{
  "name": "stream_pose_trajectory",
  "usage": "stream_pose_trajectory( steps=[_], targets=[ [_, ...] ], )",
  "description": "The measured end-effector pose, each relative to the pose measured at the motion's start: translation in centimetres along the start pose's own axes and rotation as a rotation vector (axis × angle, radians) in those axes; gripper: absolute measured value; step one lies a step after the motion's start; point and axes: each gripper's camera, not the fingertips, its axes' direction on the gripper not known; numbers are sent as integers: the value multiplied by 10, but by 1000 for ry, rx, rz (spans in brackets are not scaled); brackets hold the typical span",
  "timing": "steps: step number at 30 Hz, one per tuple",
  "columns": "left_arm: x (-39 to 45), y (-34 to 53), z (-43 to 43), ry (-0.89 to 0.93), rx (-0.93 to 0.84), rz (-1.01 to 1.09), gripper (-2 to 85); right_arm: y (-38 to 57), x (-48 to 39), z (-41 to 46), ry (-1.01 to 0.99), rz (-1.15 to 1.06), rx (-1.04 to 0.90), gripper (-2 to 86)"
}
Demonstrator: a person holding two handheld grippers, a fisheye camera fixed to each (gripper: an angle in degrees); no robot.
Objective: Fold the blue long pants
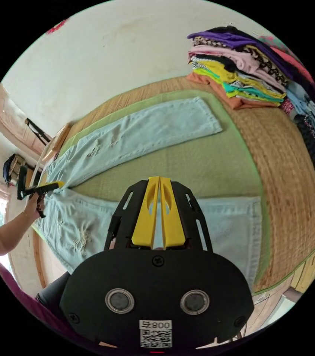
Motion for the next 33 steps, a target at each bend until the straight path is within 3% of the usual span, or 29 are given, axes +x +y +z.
stream_pose_trajectory(
  steps=[5, 11, 15, 18, 22, 24, 28, 30, 33],
  targets=[
    [23, -23, 12, -90, -66, 94, 71, -83, 72, 6, 89, 91, 28, 83],
    [32, -41, 6, -80, -68, 77, 34, -126, 107, 50, 132, 84, -128, 72],
    [35, -54, -6, -39, -46, 36, 15, -139, 106, 35, 120, 15, -153, 55],
    [46, -60, -31, 12, 32, 65, 11, -153, 107, -29, 15, -19, -30, 52],
    [59, -66, -28, -30, -11, 114, 11, -136, 116, -72, 18, -44, -22, 53],
    [57, -65, -6, -36, -97, 95, 13, -118, 131, -59, 12, 0, -64, 53],
    [53, -70, -13, 15, -81, 53, 22, -92, 176, -7, -42, 161, -187, 55],
    [62, -72, -27, 11, -62, 91, 34, -88, 183, -14, -71, 194, -144, 50],
    [78, -72, -43, 68, -34, 148, 53, -81, 185, -50, 45, 199, -61, 37]
  ],
)
